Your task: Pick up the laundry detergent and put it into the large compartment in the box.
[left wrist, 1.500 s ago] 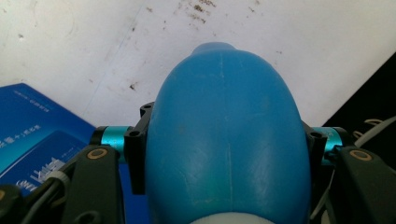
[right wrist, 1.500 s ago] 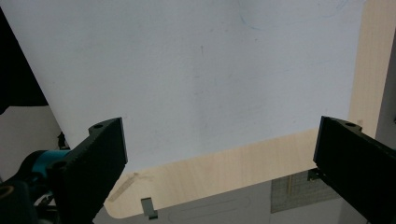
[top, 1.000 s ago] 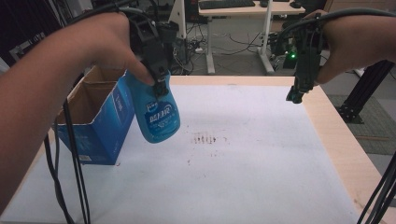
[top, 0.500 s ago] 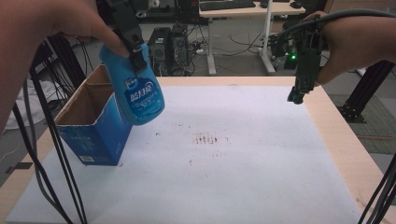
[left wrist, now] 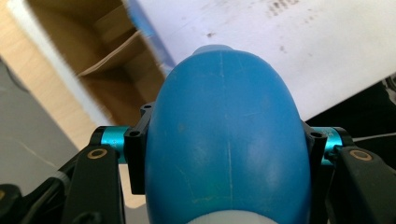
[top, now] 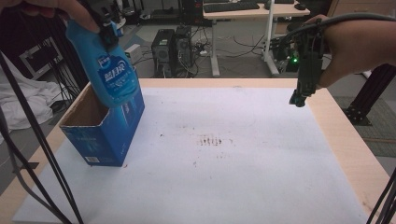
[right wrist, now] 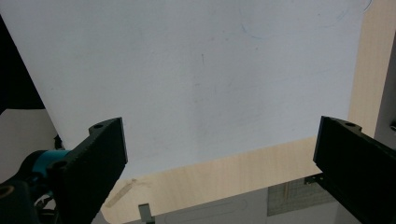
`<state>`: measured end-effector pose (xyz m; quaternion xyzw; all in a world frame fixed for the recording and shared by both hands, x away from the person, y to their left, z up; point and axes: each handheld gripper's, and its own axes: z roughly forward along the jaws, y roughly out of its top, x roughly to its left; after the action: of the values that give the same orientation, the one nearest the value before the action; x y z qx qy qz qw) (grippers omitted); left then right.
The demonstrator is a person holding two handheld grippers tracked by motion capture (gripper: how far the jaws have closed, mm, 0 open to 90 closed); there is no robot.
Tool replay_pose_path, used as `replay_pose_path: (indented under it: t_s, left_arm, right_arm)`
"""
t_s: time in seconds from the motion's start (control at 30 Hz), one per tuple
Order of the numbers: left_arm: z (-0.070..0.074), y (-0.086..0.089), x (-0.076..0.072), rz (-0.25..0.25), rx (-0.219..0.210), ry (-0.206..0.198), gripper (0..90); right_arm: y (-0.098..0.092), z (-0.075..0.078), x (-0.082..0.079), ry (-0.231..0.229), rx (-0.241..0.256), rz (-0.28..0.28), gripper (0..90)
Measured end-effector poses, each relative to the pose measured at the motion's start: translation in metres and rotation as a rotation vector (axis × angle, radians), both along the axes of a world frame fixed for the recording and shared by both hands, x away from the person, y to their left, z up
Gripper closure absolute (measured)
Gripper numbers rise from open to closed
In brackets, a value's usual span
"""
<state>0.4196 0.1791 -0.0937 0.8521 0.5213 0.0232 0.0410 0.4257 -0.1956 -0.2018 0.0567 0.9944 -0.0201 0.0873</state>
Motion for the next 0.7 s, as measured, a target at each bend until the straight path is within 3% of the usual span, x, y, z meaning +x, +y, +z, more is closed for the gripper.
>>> replay_pose_path:
  t_s: [0.2,0.4,0.7]
  left_arm:
    - [0.0,0.025,0.001,0.081,0.026,0.006,39.0]
    - [-0.002,0.045,0.004,0.151,0.033,0.007,39.0]
    - [-0.012,0.061,0.01,0.195,0.043,0.019,39.0]
  right_arm:
    - [0.001,0.001,0.003,-0.003,0.018,-0.002,1.8]
    - [0.005,-0.003,0.005,0.007,-0.001,-0.002,1.8]
    - [0.005,-0.001,0.007,0.014,-0.003,-0.005,1.8]
